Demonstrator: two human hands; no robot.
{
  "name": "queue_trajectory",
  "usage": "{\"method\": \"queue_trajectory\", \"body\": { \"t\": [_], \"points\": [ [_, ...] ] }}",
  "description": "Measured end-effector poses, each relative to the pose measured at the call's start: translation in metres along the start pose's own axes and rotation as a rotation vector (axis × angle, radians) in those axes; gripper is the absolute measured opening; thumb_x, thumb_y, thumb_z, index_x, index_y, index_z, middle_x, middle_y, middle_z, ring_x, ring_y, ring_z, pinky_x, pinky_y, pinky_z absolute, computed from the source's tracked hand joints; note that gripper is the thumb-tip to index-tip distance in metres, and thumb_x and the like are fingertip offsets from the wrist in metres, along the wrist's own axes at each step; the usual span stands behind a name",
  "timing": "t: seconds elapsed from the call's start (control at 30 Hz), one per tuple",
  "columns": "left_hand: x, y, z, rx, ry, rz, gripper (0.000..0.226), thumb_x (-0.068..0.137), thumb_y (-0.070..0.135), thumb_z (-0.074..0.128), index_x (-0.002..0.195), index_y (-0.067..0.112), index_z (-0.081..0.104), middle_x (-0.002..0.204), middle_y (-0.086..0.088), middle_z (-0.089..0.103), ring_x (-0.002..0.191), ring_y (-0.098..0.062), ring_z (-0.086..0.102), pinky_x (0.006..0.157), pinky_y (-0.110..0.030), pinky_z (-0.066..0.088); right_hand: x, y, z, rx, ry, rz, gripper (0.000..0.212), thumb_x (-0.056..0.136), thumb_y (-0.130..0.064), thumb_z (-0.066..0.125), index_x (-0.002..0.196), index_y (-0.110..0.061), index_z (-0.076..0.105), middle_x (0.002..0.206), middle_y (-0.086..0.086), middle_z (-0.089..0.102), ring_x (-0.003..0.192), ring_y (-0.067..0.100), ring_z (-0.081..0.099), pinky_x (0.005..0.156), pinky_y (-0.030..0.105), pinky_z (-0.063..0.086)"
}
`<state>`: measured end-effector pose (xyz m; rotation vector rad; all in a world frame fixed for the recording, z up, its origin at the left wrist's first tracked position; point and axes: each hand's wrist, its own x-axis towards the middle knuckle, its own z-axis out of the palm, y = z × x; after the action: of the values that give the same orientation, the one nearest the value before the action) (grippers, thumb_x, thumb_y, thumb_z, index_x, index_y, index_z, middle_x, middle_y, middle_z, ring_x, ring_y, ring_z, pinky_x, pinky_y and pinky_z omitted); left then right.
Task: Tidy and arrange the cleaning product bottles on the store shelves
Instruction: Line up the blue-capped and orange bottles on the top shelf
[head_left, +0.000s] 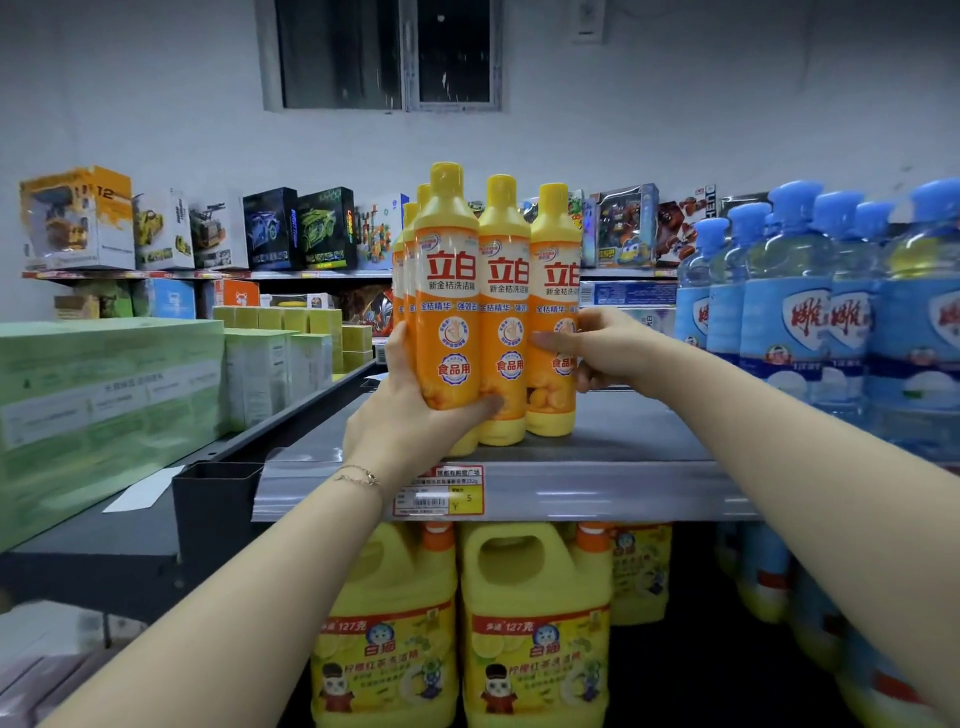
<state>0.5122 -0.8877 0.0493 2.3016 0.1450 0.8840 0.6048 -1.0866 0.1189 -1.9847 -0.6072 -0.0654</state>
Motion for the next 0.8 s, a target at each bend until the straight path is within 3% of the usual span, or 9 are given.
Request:
{"method": "queue_trajectory", "body": {
  "t": [0.27, 0.43, 0.63, 0.8],
  "points": [
    [-0.001, 0.001, 0.001, 0.038, -0.003, -0.01, 0.111, 0.06, 0.083, 0.059, 0.139, 0.048, -0.01, 0.126, 0.009, 0.058, 0.104, -0.026, 0.063, 0.084, -0.048, 0.054, -0.021, 0.001, 0.005, -0.025, 0.075, -0.054, 0.027, 0.084, -0.05, 0.065, 0.098, -0.028, 0.058, 0.074, 0.001, 0.068, 0.049, 0.013, 0.056, 0.054, 0.027, 0.048],
    [-0.001, 0.001, -0.001, 0.045, -0.018, -0.021, 0.114, 0.058, 0.085, 0.058, 0.14, 0.047, -0.011, 0.125, 0.008, 0.059, 0.103, -0.027, 0.063, 0.085, -0.05, 0.054, -0.028, 0.001, 0.011, -0.003, 0.136, -0.047, 0.021, 0.084, -0.051, 0.063, 0.091, -0.033, 0.055, 0.087, 0.002, 0.069, 0.052, 0.013, 0.057, 0.054, 0.026, 0.048],
    [0.0, 0.002, -0.003, 0.011, -0.054, -0.021, 0.114, 0.061, 0.08, 0.063, 0.142, 0.048, -0.011, 0.126, 0.01, 0.058, 0.104, -0.024, 0.063, 0.086, -0.048, 0.054, -0.032, -0.003, 0.015, -0.063, 0.162, -0.053, 0.031, 0.086, -0.052, 0.06, 0.104, -0.027, 0.055, 0.089, 0.002, 0.067, 0.058, 0.018, 0.058, 0.051, 0.026, 0.046],
    [0.0, 0.003, -0.005, -0.071, -0.078, -0.012, 0.113, 0.062, 0.072, 0.07, 0.143, 0.049, -0.006, 0.124, 0.012, 0.058, 0.105, -0.022, 0.062, 0.088, -0.048, 0.053, -0.036, -0.008, 0.018, -0.089, 0.181, -0.068, 0.021, 0.087, -0.051, 0.06, 0.085, -0.034, 0.049, 0.087, -0.004, 0.065, 0.061, 0.019, 0.06, 0.048, 0.027, 0.045]
  ]
}}
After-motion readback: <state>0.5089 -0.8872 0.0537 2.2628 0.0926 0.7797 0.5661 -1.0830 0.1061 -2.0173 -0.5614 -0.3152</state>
